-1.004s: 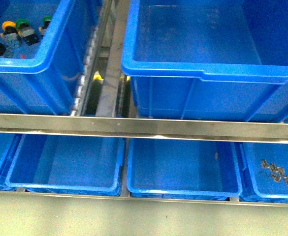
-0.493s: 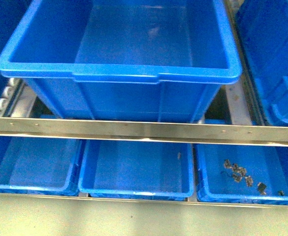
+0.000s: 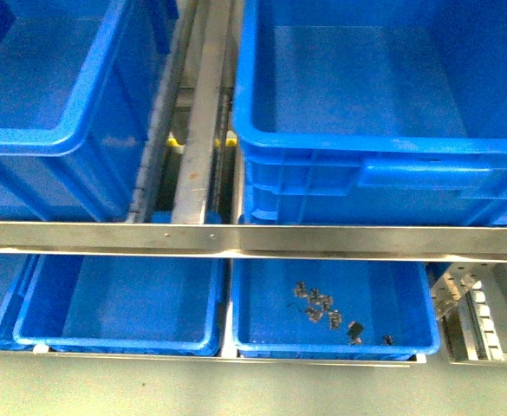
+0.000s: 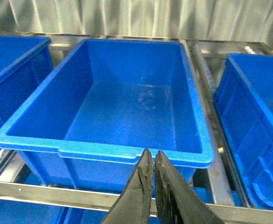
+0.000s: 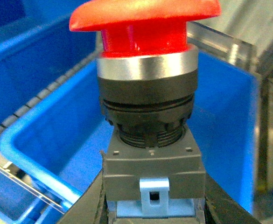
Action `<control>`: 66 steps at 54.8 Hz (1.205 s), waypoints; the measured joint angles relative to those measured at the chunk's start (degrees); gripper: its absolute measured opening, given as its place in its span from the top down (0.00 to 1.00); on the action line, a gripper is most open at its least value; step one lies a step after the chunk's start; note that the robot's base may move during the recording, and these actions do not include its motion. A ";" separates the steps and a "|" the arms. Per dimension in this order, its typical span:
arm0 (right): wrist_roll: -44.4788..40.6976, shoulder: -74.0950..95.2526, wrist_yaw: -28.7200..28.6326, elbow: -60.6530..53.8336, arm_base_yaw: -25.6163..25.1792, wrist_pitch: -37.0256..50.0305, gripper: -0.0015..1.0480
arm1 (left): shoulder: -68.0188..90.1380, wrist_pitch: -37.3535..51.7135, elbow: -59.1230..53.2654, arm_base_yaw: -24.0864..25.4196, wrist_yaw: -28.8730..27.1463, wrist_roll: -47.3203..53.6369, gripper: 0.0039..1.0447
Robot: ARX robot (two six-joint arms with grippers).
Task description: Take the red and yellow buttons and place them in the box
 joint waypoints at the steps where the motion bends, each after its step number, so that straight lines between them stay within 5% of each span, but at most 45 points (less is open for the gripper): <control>1: 0.02 0.09 0.28 0.02 -0.07 0.00 0.75 | -0.13 -0.11 0.00 0.00 0.00 0.00 0.98; 10: 0.02 0.55 0.70 0.70 0.50 0.04 0.75 | -8.44 -10.32 0.02 0.00 -0.13 0.04 0.98; 32: 1.33 2.67 2.73 1.03 1.99 1.03 0.75 | -9.62 -10.69 0.02 0.11 -0.26 0.07 0.98; 49: 2.16 17.09 -1.95 10.88 -2.21 3.02 0.75 | -9.62 -10.69 0.02 0.11 -0.26 0.07 0.52; 66: 1.68 48.85 -1.57 42.58 -5.57 -7.39 0.75 | -9.62 -10.69 0.02 0.11 -0.26 0.09 0.06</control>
